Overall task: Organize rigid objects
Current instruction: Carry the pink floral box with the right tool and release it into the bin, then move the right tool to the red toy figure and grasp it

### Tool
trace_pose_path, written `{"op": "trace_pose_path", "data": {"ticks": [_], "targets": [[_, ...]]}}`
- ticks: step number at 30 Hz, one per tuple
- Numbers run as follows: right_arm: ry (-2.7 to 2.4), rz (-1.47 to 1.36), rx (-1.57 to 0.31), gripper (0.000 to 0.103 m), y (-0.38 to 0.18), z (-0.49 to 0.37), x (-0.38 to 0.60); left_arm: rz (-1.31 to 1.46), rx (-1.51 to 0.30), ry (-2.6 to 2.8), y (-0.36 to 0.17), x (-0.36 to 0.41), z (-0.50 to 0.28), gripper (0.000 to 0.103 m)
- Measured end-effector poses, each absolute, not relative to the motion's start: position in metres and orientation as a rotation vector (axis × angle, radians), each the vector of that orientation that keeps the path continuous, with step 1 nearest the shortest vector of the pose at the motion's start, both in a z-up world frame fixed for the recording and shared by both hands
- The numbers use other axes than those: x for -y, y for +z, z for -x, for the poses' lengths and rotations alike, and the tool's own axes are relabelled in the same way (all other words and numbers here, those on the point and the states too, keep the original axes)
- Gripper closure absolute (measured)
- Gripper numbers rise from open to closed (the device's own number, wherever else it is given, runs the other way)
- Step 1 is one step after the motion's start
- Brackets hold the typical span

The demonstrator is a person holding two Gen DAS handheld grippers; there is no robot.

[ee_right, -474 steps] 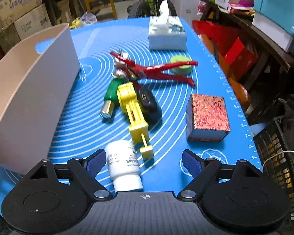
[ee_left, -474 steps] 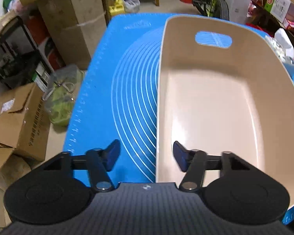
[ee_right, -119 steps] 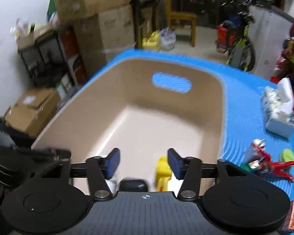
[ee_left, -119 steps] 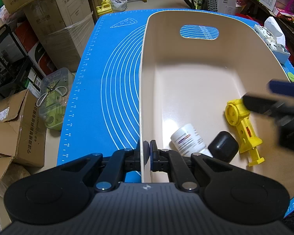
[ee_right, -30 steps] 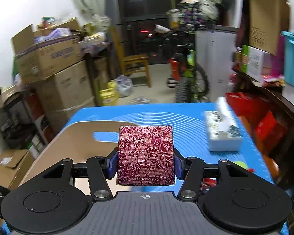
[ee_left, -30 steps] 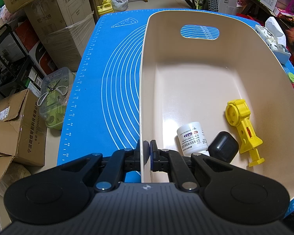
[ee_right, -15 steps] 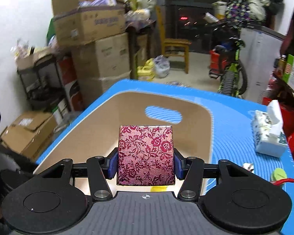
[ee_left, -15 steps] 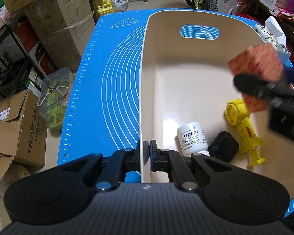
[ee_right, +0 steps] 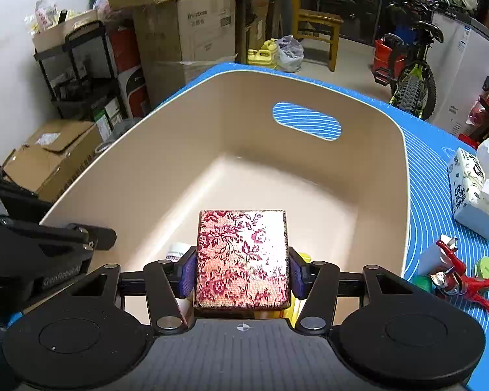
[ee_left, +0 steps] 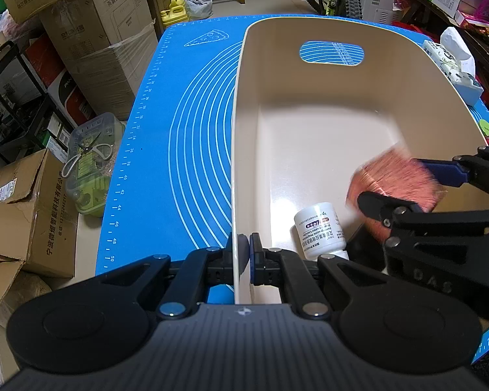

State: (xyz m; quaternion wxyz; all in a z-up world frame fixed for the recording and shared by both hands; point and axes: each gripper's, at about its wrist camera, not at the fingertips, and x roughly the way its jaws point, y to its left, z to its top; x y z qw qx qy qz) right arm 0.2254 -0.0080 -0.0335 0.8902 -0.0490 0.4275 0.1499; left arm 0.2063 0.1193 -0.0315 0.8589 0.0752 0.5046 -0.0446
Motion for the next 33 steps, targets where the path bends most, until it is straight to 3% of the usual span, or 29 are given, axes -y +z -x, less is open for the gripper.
{"op": "trace_pose_path", "data": {"ticks": [10,17,33], "targets": [[0.265,-0.001,-0.731,0.03,0.007,-0.213,0.048,-0.159,-1.06,-0.093,-0.032,-0.119,-0.206,0.095],[0.128,-0.074,-0.668,0.03,0.021,-0.213,0.109,-0.159,-1.06,-0.093,-0.032,-0.119,-0.206,0.095],[-0.111,-0.065,-0.774,0.029,-0.039,-0.238,0.195,-0.161,-1.059,-0.092,-0.031,-0.119,-0.206,0.095]]}}
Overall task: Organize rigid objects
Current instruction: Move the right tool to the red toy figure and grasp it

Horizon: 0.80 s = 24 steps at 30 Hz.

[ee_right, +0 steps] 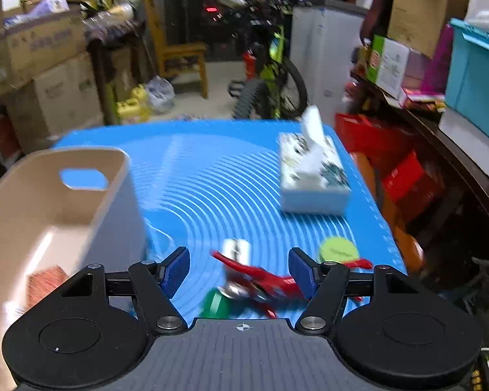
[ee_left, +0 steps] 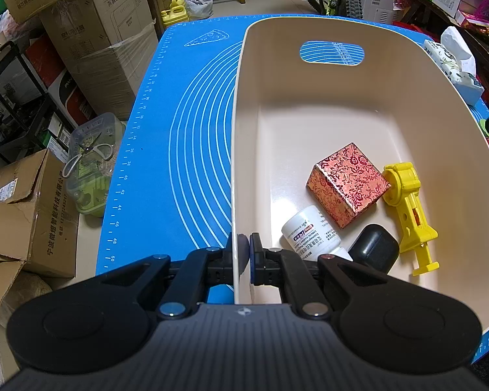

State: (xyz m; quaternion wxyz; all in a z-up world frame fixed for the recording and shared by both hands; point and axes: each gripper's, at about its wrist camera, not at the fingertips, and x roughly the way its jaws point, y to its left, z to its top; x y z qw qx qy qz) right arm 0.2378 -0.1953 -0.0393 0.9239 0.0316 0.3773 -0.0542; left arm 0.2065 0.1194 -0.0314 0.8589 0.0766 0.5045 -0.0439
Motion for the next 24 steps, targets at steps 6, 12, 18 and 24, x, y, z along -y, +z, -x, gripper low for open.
{"op": "trace_pose_path", "data": {"ticks": [6,12,18,24], "targets": [[-0.125,-0.019,-0.806,0.029,-0.056,-0.239,0.209,-0.164,-1.059,-0.092,-0.03,-0.121,-0.206,0.094],[-0.02,0.152,-0.856,0.029,-0.064,-0.253,0.214,-0.165,-1.06,-0.092,-0.029,-0.123,-0.206,0.094],[0.146,0.314,-0.943,0.029,-0.075,-0.268,0.211,-0.166,-1.059,-0.092,-0.029,-0.123,-0.206,0.094],[0.264,0.473,-1.016,0.029,-0.083,-0.286,0.202,-0.169,-1.059,-0.092,-0.029,-0.123,-0.206,0.094]]}}
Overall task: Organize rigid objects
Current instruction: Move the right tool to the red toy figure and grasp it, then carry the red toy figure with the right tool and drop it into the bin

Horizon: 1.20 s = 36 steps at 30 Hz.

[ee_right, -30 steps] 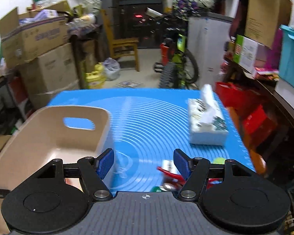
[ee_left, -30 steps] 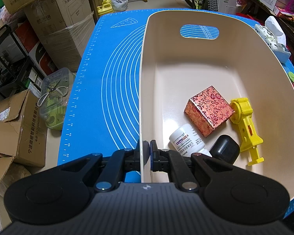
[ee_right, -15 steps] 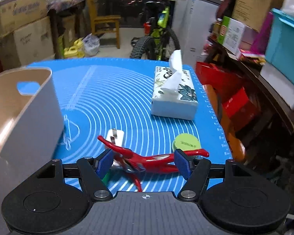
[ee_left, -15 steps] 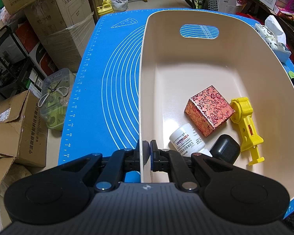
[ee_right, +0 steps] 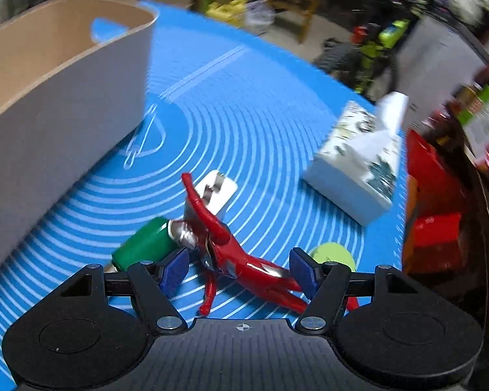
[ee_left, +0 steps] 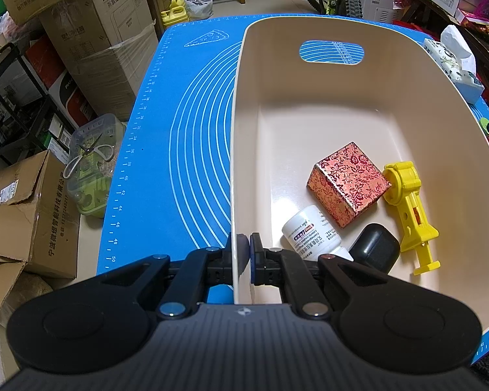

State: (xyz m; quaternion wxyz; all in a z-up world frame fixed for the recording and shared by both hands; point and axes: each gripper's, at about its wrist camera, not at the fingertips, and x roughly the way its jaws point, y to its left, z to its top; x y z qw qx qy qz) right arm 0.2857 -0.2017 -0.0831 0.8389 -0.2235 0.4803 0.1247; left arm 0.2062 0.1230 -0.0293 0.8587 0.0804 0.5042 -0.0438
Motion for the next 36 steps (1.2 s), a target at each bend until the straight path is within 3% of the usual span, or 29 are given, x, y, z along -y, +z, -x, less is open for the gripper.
{"op": "trace_pose_path", "data": {"ticks": [9,14,21,36], "targets": [[0.373,0.565,-1.104,0.033,-0.094,-0.314,0.196,-0.172,-1.059,-0.091,-0.03,-0.12,-0.206,0.094],[0.419,0.507,-1.12,0.064,-0.091,-0.308,0.196,-0.172,-1.058,-0.091,-0.03,-0.119,-0.206,0.094],[0.375,0.51,-1.039,0.066,-0.079,-0.283,0.194,-0.173,-1.058,-0.09,-0.03,-0.12,-0.207,0.094],[0.244,0.455,-0.823,0.067,0.001,-0.24,0.191,-0.171,-1.059,-0.088,-0.029,-0.121,-0.208,0.094]]}}
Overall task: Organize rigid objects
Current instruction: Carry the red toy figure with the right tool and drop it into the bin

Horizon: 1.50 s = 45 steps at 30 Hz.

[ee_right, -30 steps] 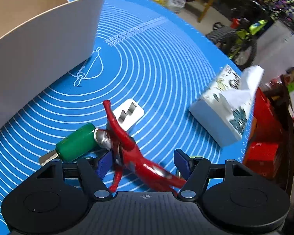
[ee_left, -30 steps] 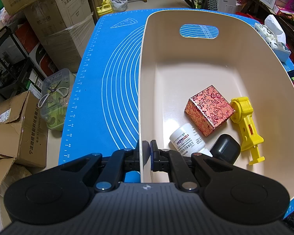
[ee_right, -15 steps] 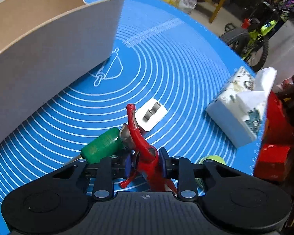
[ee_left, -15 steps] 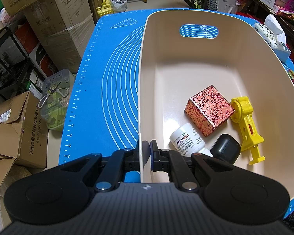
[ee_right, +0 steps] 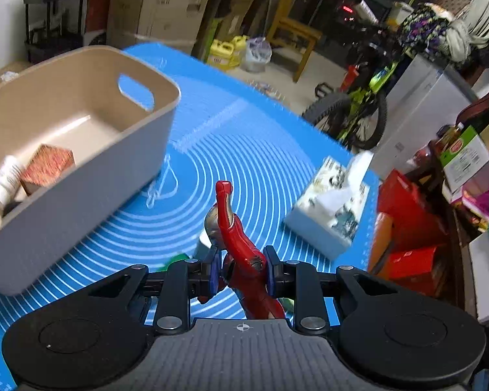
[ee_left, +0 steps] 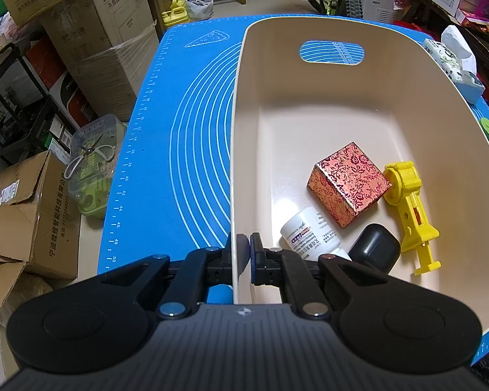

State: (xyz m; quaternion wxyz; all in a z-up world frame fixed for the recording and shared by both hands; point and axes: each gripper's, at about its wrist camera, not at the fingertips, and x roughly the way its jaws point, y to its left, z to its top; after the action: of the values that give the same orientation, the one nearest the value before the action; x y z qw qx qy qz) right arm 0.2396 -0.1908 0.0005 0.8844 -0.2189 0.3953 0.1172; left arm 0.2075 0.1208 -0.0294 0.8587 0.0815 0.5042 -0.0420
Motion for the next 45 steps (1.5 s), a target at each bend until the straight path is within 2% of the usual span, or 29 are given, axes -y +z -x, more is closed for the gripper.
{"op": "trace_pose_path", "data": {"ticks": [10,20,25,38,42,44,45], "targets": [[0.309,0.447,-0.645,0.067,0.068,-0.231,0.128,-0.17,-1.059,-0.087,-0.03,-0.12,-0.207,0.094],[0.44,0.369,-0.547,0.067,0.102,-0.239,0.051,-0.167,-1.06,-0.087,-0.03,-0.121,-0.208,0.094],[0.483,0.286,-0.572,0.067,0.091,-0.243,0.021,-0.167,-1.061,-0.087,-0.03,-0.12,-0.207,0.094],[0.436,0.199,-0.836,0.066,-0.006,-0.258,-0.005,-0.168,-1.06,-0.087,-0.03,-0.12,-0.207,0.095],[0.401,0.163,-0.857,0.048,-0.016,-0.257,0.005,-0.17,-1.061,-0.086,-0.033,-0.118,-0.207,0.095],[0.392,0.156,-0.833,0.036,-0.013,-0.252,0.011,-0.17,-1.06,-0.086,-0.033,-0.117,-0.207,0.094],[0.386,0.146,-0.821,0.034,-0.01,-0.25,0.015,-0.171,-1.06,-0.085,-0.033,-0.118,-0.207,0.094]]}}
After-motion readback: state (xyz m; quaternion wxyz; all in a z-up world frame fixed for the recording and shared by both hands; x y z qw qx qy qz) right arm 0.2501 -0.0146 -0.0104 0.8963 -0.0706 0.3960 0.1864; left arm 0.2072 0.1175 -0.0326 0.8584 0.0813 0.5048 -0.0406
